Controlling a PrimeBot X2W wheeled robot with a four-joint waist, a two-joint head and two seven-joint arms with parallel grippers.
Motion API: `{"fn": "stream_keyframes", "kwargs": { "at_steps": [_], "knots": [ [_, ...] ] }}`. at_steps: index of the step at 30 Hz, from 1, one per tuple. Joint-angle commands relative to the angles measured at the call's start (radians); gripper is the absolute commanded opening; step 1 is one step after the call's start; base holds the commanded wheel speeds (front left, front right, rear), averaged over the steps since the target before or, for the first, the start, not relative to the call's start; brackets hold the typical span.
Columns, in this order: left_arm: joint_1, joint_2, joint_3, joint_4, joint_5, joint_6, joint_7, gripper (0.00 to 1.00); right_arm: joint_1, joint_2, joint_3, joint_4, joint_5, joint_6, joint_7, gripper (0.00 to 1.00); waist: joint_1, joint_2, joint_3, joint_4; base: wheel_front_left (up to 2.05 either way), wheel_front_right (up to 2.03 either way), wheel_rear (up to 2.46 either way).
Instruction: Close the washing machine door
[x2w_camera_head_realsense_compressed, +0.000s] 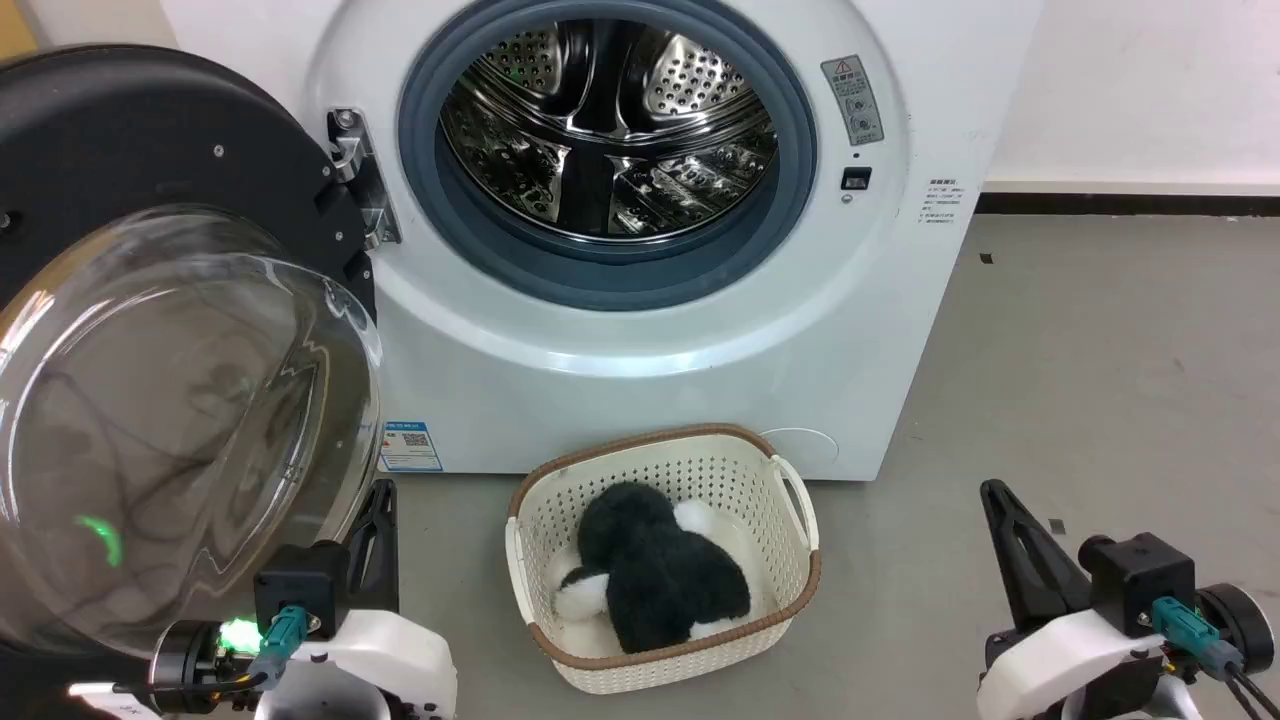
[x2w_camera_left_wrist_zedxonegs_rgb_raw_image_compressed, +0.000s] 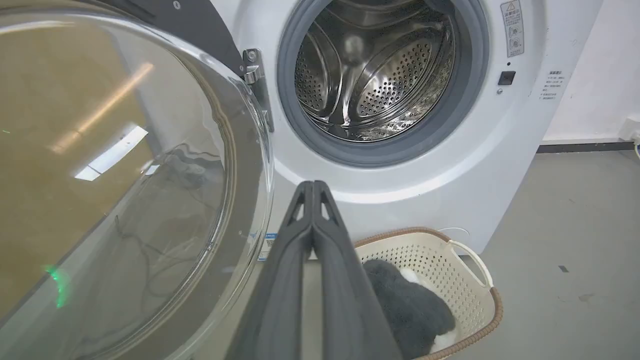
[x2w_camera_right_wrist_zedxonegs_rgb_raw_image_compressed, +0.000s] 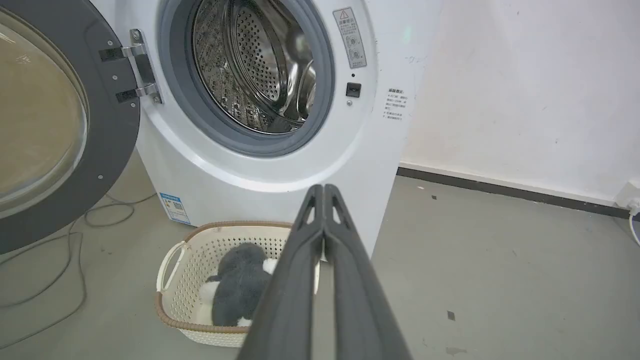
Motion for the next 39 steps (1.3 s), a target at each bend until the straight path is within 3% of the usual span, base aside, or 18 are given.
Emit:
{"fn": "stream_keyframes", "kwargs": {
  "at_steps": [1,25,26,39],
  "knots": [
    [0.014,0.000,0.001,-0.004,0.003,-0.004,0.000,0.00,0.009,0.005,-0.002,-0.004,-0.008,0.001,0.001,0.00,0.0000,0.0000,0.000,0.000,0.00,0.00,0.00],
    [0.014,0.000,0.001,-0.004,0.003,-0.004,0.000,0.00,0.009,0.005,-0.002,-0.004,-0.008,0.001,0.001,0.00,0.0000,0.0000,0.000,0.000,0.00,0.00,0.00],
    [0.000,0.000,0.000,0.000,0.000,0.000,0.000,1.00,0.000,0.000,0.000,0.000,0.000,0.000,0.000,1.00,0.0000,0.0000,0.000,0.000,0.00,0.00,0.00],
    [-0.005,0.000,-0.013,0.005,-0.003,0.028,-0.021,1.00,0.000,0.000,-0.015,0.003,0.016,0.000,-0.021,1.00,0.0000,0.0000,0.002,0.001,0.00,0.00,0.00]
  ]
}}
